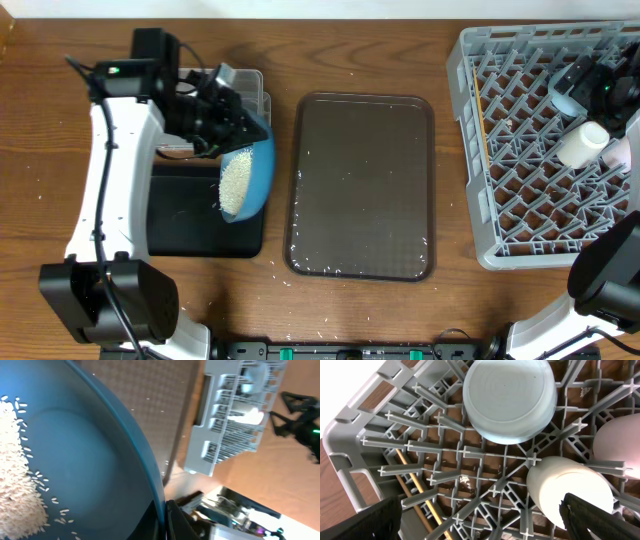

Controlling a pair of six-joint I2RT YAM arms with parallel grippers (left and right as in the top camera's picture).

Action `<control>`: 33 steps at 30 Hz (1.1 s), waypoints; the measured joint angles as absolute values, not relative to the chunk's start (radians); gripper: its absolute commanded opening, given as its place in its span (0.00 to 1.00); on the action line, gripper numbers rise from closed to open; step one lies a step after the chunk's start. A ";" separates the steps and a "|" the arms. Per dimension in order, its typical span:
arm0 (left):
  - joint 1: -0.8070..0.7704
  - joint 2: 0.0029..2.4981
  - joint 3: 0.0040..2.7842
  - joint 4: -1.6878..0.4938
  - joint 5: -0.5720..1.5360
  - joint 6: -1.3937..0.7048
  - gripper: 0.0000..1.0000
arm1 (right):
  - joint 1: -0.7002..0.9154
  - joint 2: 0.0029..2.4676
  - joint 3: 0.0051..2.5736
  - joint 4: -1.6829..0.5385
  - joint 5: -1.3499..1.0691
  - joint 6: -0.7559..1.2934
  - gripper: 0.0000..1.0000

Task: Sort waste into correct bins and load items into the dishwasher rack
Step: 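Carry the plate over the black tray and tip rice onto it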

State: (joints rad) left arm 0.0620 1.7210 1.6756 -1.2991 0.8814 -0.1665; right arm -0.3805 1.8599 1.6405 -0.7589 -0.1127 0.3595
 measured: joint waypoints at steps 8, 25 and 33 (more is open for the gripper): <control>0.183 1.721 1.676 -1.388 1.016 -0.057 0.06 | -0.381 1.860 1.641 -0.759 -0.113 0.360 0.99; 0.301 1.720 1.538 -1.391 1.156 0.053 0.06 | -0.381 1.860 1.641 -0.759 -0.113 0.360 0.99; 0.415 1.720 1.461 -1.391 1.220 0.082 0.06 | -0.381 1.860 1.641 -0.759 -0.113 0.360 0.99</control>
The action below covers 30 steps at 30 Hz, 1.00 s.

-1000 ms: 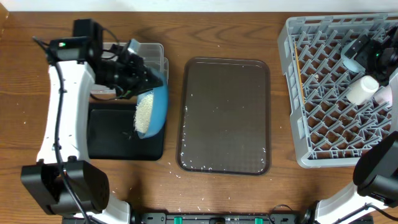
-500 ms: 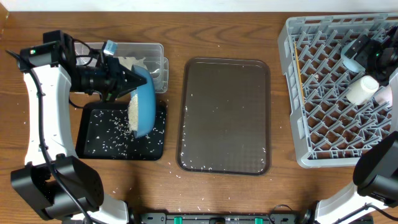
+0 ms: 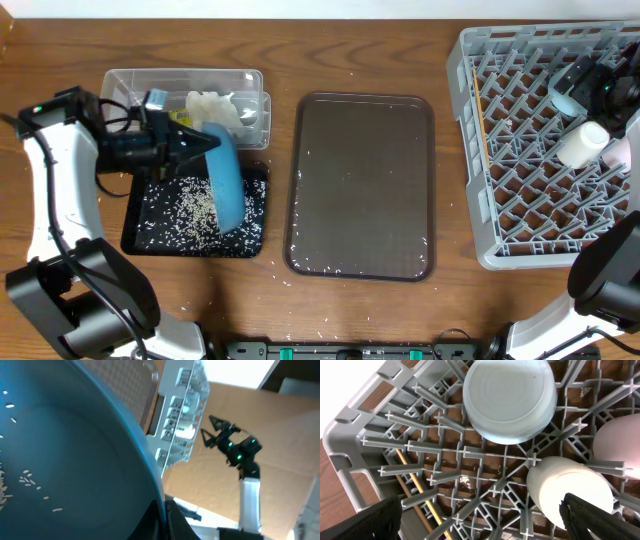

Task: Sort waste into correct bins and load items into the dishwasher rack
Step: 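Carry the plate over the black tray and tip rice onto it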

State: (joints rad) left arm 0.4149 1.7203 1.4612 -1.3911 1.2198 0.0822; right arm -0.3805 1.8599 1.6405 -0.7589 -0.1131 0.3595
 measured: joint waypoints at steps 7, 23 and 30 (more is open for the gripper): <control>0.485 1.720 1.411 -1.393 1.284 0.100 0.06 | -0.381 1.860 1.641 -0.759 -0.113 0.360 0.99; 0.642 1.720 1.348 -1.452 1.427 0.140 0.06 | -0.381 1.860 1.641 -0.759 -0.113 0.359 0.99; 0.688 1.720 1.348 -1.531 1.456 0.228 0.06 | -0.381 1.860 1.641 -0.759 -0.113 0.360 0.99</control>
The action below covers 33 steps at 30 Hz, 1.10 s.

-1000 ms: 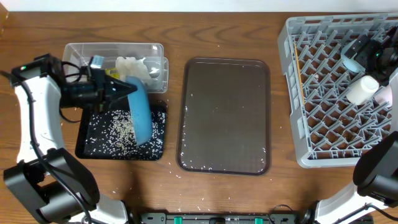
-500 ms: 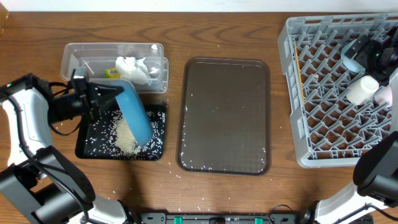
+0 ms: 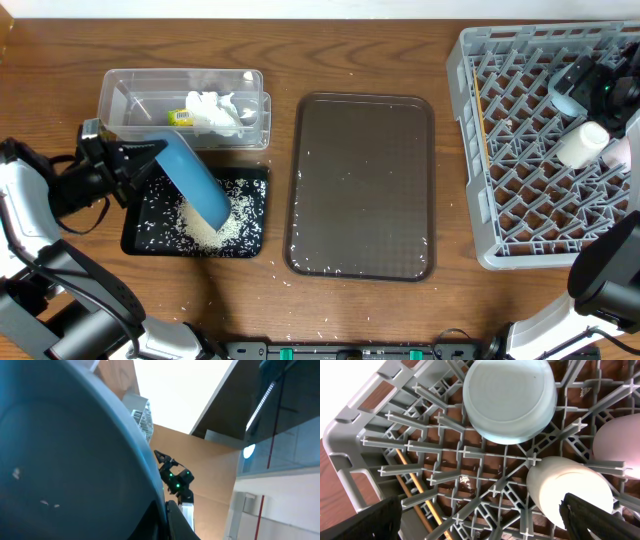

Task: Sort waste into correct bins and load items into the dishwasher rack
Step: 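Carry the plate over the black tray and tip rice onto it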

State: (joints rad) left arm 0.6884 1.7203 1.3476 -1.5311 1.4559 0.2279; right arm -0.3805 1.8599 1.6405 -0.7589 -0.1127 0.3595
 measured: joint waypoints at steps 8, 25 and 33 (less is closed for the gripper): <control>0.678 1.720 1.348 -1.566 1.463 0.313 0.06 | -0.381 1.860 1.641 -0.759 -0.113 0.360 0.99; 0.630 1.720 1.348 -1.575 1.463 0.392 0.07 | -0.381 1.860 1.641 -0.759 -0.113 0.360 0.99; 0.600 1.719 1.348 -1.585 1.486 0.437 0.06 | -0.381 1.860 1.641 -0.759 -0.113 0.360 0.99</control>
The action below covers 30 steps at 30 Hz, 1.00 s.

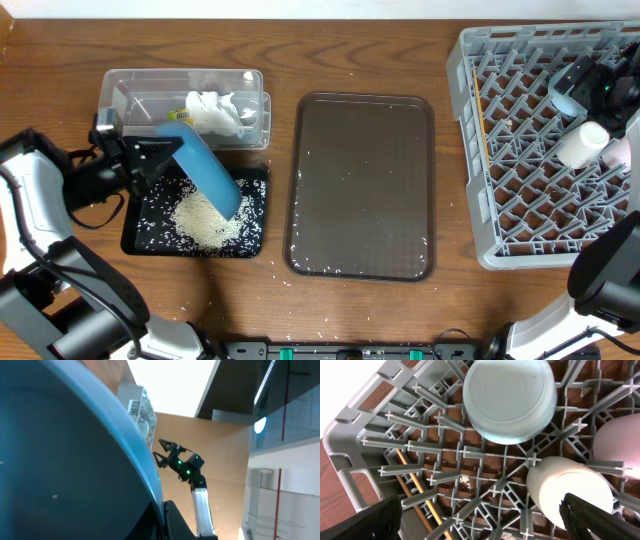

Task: Sort waste into correct bins and load items into the dishwasher rack
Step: 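Carry the plate over the black tray and tip rice onto it, then move the emptied blue plate back and set it on the brown tray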

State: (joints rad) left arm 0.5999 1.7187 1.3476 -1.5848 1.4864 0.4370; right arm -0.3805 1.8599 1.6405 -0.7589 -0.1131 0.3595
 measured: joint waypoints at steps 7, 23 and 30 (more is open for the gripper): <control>0.581 1.717 1.347 -1.522 1.517 0.444 0.06 | -0.381 1.860 1.641 -0.759 -0.113 0.360 0.99; 0.277 1.704 1.347 -1.570 1.523 0.509 0.06 | -0.381 1.860 1.641 -0.759 -0.113 0.360 0.99; 0.017 1.703 1.346 -1.382 1.525 0.559 0.06 | -0.381 1.860 1.641 -0.759 -0.112 0.360 0.99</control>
State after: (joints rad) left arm 0.0174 1.7035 1.3460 -1.3815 1.5249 0.5587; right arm -0.3805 1.8595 1.6405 -0.7589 -0.1123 0.3595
